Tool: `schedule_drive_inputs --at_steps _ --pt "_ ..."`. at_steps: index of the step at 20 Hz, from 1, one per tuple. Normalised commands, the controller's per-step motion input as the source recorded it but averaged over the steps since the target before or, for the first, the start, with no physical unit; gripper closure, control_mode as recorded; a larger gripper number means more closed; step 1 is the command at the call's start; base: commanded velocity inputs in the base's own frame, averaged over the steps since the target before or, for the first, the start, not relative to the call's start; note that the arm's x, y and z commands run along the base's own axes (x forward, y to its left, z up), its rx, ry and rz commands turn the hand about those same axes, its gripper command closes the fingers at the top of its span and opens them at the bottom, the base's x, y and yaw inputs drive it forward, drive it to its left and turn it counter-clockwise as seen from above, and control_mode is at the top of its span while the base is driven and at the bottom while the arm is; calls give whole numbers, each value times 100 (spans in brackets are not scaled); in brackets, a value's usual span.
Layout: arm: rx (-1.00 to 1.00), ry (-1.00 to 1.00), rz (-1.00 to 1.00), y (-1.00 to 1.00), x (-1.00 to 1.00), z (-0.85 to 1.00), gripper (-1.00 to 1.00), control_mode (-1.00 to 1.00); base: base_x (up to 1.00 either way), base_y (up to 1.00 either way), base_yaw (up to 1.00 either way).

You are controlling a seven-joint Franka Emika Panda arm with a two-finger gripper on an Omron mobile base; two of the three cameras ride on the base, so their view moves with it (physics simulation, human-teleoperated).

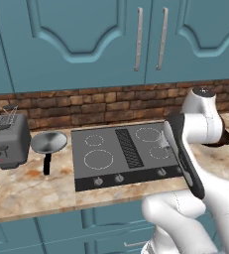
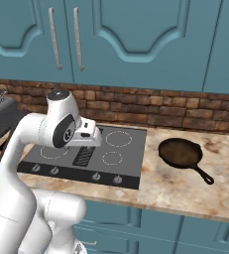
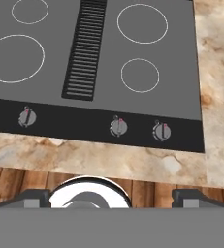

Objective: Place both pans onto different burners. Then place the potato and the chicken drumstick on different pans.

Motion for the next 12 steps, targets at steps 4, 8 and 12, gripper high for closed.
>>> schedule_drive_inputs --at_steps 4,8,12 --pt "0 0 0 -58 0 -21 -100 -100 0 0 0" --pt "0 0 0 -58 4 -27 -100 -100 0 0 0" --pt "0 0 0 -53 4 -25 -100 -100 0 0 0"
